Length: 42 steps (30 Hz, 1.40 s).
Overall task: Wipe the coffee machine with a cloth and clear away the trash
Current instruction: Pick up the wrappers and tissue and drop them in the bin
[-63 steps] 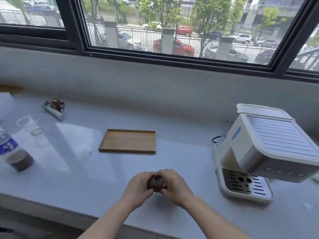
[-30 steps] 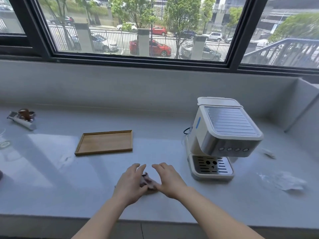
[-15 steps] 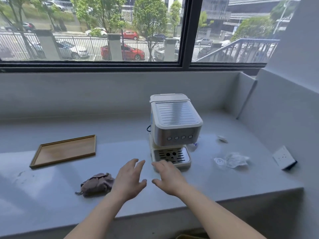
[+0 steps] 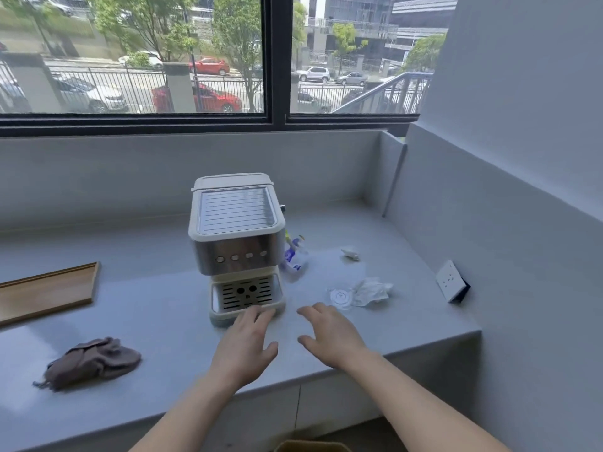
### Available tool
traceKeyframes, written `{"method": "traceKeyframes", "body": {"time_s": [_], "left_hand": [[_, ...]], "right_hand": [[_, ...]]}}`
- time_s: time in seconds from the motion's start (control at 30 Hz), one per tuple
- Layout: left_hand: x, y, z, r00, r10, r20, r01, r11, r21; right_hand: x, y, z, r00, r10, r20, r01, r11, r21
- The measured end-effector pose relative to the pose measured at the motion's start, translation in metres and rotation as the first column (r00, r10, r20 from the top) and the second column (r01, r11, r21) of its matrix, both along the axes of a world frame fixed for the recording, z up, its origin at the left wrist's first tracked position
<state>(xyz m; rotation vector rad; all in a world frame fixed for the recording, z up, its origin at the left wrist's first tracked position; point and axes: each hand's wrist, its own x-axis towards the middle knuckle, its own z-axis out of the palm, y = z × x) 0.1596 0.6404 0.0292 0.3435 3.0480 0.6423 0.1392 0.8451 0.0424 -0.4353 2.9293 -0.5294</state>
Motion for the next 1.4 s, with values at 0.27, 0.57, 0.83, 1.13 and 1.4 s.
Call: {"method": "traceKeyframes", "body": {"time_s": [0.27,0.57,0.83,1.13,1.4], "left_hand": [[-0.038,0.061,-0.015,0.991,-0.086,0.098,0.079,0.995,0.067],[-0.100,0.118,-0.038,0.961,0.073,0.267,-0.117,0.981,0.153],[-0.160,0.168,-0.064,0.896,0.315,0.312,-0.357,0.930,0.085],[-0.162,0.196,-0.078,0.827,0.486,0.283,-0.522,0.851,0.064],[-0.123,0.182,-0.067,0.725,0.624,0.291,-0.687,0.683,0.247]], "right_hand": [[-0.014,0.076,-0.012,0.963,-0.259,0.069,0.259,0.966,0.007],[-0.069,0.142,-0.022,0.881,-0.469,0.055,0.470,0.883,-0.008],[-0.131,0.179,-0.067,0.942,-0.322,0.089,0.302,0.935,0.183],[-0.143,0.200,-0.096,0.984,-0.168,0.062,0.164,0.984,0.064],[-0.128,0.208,-0.087,0.984,-0.166,0.062,0.171,0.982,-0.081]]}}
